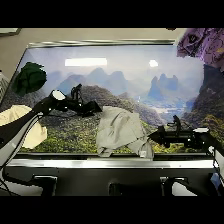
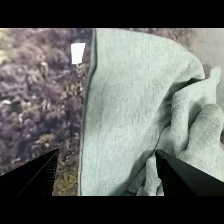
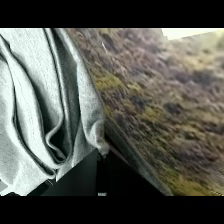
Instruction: Fold the clothes and pants, and hang the long-sleeved shirts on hangers.
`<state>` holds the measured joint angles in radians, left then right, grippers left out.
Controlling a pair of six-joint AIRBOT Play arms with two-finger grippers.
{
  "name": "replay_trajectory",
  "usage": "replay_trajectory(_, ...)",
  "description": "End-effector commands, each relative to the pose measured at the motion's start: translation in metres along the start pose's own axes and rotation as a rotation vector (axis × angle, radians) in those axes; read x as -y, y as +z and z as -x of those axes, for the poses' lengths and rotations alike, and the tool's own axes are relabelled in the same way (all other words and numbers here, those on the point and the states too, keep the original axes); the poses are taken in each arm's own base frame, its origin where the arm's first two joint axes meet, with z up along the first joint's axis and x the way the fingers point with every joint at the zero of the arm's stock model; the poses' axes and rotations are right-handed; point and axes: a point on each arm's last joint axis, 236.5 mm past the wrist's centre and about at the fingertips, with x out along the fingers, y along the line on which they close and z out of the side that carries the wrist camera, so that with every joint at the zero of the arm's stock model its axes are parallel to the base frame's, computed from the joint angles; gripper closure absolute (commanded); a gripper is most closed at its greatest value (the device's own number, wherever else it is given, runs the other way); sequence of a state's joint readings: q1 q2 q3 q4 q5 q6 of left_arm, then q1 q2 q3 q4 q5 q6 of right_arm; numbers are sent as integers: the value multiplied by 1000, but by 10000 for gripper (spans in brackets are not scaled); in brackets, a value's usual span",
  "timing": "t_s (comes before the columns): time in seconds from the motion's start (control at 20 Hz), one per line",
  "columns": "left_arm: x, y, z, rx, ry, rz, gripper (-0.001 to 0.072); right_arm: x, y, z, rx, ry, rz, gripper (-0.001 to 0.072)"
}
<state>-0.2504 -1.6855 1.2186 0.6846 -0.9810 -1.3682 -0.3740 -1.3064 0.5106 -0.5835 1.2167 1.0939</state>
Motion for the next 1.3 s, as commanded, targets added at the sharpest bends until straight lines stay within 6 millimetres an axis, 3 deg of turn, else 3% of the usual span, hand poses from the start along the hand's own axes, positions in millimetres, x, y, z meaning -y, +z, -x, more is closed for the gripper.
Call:
replay_trajectory(0.0, 2, -6, -19, -26, -26, -15, 9, -2, -4, 0, -18, 10, -3, 676)
replay_trajectory(0.3, -11, -11, -33, -52, -13, 11, 10, -5, -9, 0, -41, 23, -2, 676)
replay_trajectory(0.7, -2, -11, -45, -29, 0, -25, 31, -18, -9, 6, -19, 48, 42, 676)
replay_trajectory(0.75, -1, -12, -46, -31, -1, -27, 90, -21, -8, 9, -5, 47, 58, 676)
replay_trajectory(0.8, 1, -15, -47, -38, -2, -32, 274, -24, -7, 11, 9, 45, 74, 676)
replay_trajectory(0.85, 4, -18, -50, -43, -2, -42, 353, -28, -7, 14, 23, 44, 90, 676)
replay_trajectory(0.95, 7, -21, -53, -45, -1, -53, 376, -32, -6, 18, 43, 43, 113, 676)
replay_trajectory(1.0, 8, -22, -55, -48, -1, -56, 478, -34, -6, 19, 51, 42, 121, 676)
replay_trajectory(1.05, 9, -22, -55, -48, -2, -57, 628, -35, -5, 21, 61, 41, 129, 676)
replay_trajectory(1.1, 10, -22, -54, -50, -3, -57, 691, -38, -5, 22, 70, 43, 138, 676)
replay_trajectory(1.25, 23, 4, -35, -2, -27, -86, 694, -63, 6, 40, 117, 52, 236, 678)
